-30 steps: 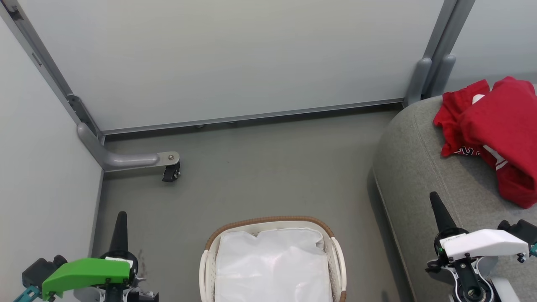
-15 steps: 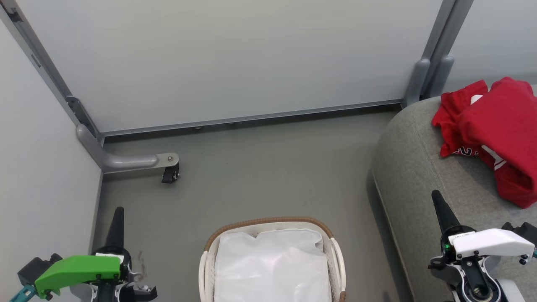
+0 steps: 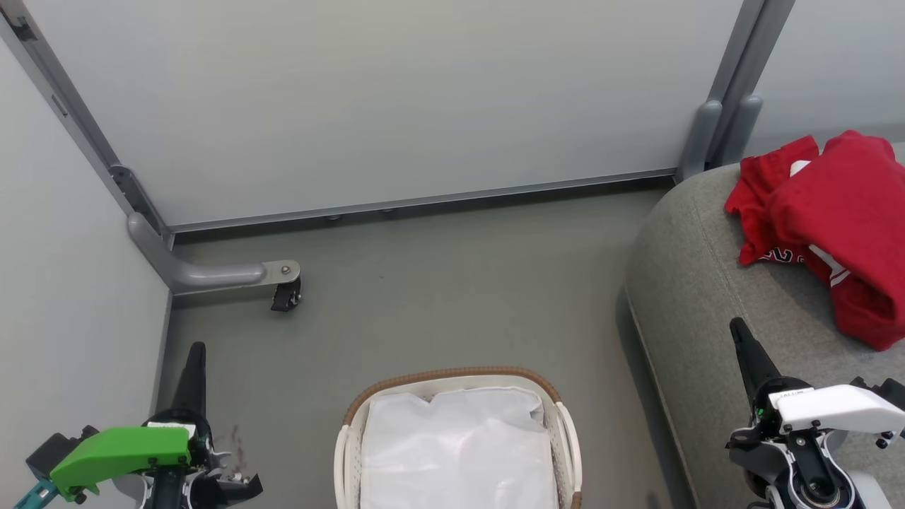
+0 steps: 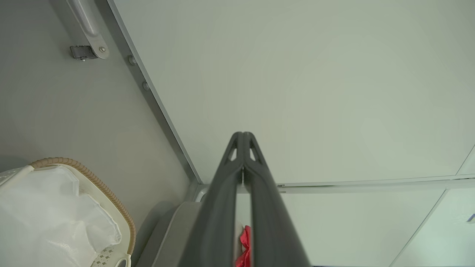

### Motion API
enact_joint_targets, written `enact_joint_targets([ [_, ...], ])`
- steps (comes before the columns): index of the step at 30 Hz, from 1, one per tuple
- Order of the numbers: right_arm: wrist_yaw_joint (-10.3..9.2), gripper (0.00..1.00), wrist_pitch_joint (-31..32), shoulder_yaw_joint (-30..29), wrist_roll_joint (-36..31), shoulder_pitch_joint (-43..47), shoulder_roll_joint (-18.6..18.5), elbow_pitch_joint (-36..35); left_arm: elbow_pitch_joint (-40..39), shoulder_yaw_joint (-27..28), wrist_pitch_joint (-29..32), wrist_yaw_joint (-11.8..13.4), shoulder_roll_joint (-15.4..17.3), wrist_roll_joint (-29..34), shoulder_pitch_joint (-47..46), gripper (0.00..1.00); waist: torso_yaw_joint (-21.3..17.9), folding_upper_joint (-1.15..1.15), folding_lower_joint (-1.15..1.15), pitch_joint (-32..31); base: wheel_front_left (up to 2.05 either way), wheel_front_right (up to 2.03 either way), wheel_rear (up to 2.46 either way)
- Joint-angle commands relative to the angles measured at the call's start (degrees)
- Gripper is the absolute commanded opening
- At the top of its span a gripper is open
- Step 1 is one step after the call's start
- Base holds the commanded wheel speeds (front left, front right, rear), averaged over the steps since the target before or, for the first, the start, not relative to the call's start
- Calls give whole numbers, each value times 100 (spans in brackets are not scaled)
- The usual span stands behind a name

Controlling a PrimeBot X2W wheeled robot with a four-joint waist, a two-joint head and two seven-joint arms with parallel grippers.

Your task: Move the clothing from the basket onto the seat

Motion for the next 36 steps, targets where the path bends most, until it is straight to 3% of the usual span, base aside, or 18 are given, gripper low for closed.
enact_joint_targets([
  [1, -3, 0, 32, -31, 136, 27, -36, -48, -46, 43, 36, -23, 40, -118, -121, 0, -2, 0, 0, -2, 0, 0, 0],
  [21, -4, 0, 241, -116, 929, 44, -43, -98, -66, 164, 248, -28, 26, -773, -178, 0, -30, 0, 0, -36, 0, 0, 0],
  [36, -3, 0, 239, -112, 907, 45, -42, -94, -62, 181, 263, -27, 9, -731, -167, 0, -31, 0, 0, -36, 0, 0, 0],
])
